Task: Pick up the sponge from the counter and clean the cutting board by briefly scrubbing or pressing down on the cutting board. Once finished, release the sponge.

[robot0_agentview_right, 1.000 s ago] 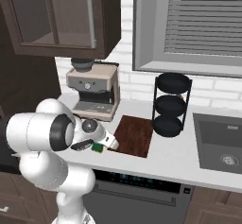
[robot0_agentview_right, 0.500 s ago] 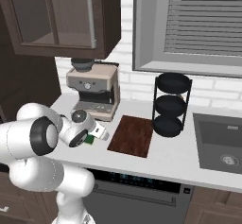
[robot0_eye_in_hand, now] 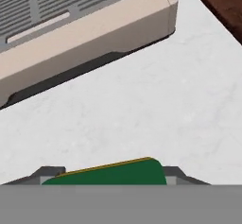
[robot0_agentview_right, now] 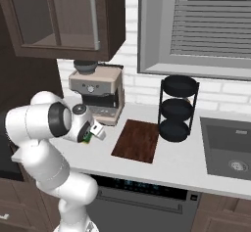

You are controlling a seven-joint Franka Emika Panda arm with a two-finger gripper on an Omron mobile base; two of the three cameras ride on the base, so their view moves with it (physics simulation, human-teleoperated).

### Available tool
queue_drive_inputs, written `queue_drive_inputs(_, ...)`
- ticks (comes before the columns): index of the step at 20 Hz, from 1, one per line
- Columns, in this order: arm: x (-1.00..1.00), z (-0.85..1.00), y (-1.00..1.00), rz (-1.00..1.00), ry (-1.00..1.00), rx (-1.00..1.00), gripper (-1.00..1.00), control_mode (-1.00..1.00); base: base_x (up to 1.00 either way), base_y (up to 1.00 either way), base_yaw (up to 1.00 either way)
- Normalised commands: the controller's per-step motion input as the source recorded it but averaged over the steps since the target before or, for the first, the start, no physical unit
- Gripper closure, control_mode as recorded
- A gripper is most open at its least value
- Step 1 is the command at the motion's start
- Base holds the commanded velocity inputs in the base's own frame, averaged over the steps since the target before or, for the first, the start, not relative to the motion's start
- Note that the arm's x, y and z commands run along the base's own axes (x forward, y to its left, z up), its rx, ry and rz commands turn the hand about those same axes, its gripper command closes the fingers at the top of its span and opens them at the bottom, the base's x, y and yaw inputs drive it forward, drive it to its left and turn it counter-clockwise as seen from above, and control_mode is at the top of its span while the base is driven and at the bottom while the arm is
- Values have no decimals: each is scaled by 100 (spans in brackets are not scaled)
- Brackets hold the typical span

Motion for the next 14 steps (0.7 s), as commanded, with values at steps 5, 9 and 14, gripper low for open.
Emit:
queue_drive_inputs(5,9,-76,20,0,0,7,100,-100,0,0,0)
queue_drive_inputs(9,17,-60,16,0,3,4,100,-100,0,0,0)
queue_drive_inputs(14,9,-68,27,0,4,1,-100,-100,0,0,0)
